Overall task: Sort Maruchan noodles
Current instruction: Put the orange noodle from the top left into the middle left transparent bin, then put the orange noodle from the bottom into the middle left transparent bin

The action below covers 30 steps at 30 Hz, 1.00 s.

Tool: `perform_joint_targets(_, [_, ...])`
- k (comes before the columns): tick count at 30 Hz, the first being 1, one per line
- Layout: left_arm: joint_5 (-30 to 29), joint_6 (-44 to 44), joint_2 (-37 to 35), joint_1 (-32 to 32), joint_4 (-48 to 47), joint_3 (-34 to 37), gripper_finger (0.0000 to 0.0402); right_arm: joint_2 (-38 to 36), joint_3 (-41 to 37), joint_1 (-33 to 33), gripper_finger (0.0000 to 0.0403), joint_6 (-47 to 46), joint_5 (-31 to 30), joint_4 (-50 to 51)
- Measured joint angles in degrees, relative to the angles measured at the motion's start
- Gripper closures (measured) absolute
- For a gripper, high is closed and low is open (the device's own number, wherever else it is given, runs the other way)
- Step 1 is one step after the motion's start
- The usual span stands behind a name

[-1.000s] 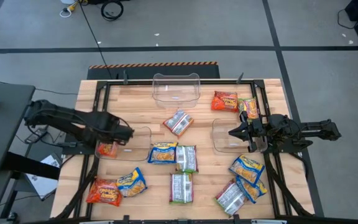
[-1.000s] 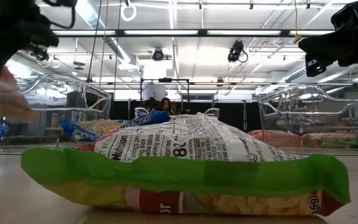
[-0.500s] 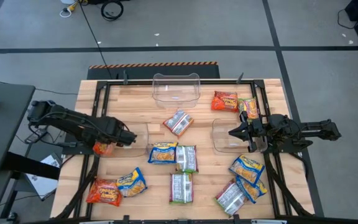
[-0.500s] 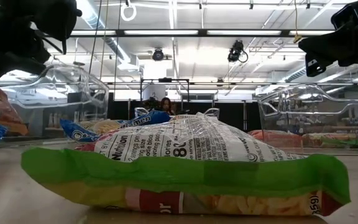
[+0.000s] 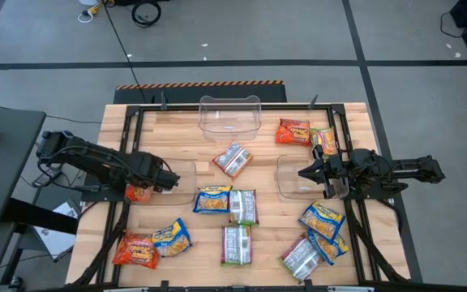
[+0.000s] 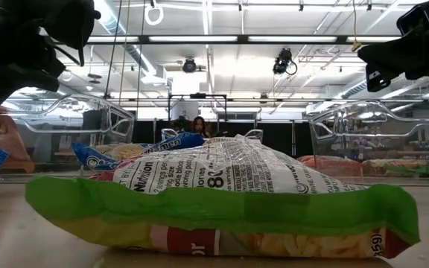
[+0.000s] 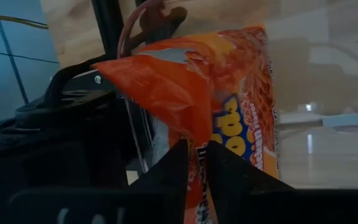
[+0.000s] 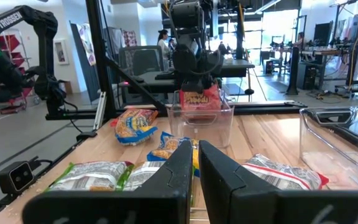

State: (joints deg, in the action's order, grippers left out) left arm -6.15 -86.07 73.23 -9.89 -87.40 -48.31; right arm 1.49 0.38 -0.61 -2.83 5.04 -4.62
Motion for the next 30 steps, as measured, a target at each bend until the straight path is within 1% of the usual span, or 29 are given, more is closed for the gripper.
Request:
perform_joint_targets(10, [0.4,4.2,0.0,0.0,-1.1,-0.1,0.0334,0.0,0.0,0.0,0.0369,0.0,0.0,0.0])
perform_joint_targets(12, [0.4,5.0,0.0,0.0,-2.5,-1.0,0.0334,0.0,0.0,0.0,0.0369,0.0,0.0,0.0])
perform_joint_targets(17, [0.0,7.5,-0.2,-0.1,-2.7,-4.9,0.0334,0.0,0.0,0.0,0.0369,0.0,0.0,0.0])
perform_joint_targets(23, [1.0,8.8,-0.2,-0.6,-2.7,-6.8,0.0335,0.0,0.0,0.0,0.0369,0.0,0.0,0.0])
perform_joint_targets(27, [2.4,6.5,-0.2,-4.3,-2.3,-10.4,0.0335,0.0,0.0,0.0,0.0369,0.0,0.0,0.0])
perform_joint_targets(30, [4.4,3.3,-0.1,-10.4,3.5,-13.3,0.0335,0.0,0.0,0.0,0.0369,0.0,0.0,0.0])
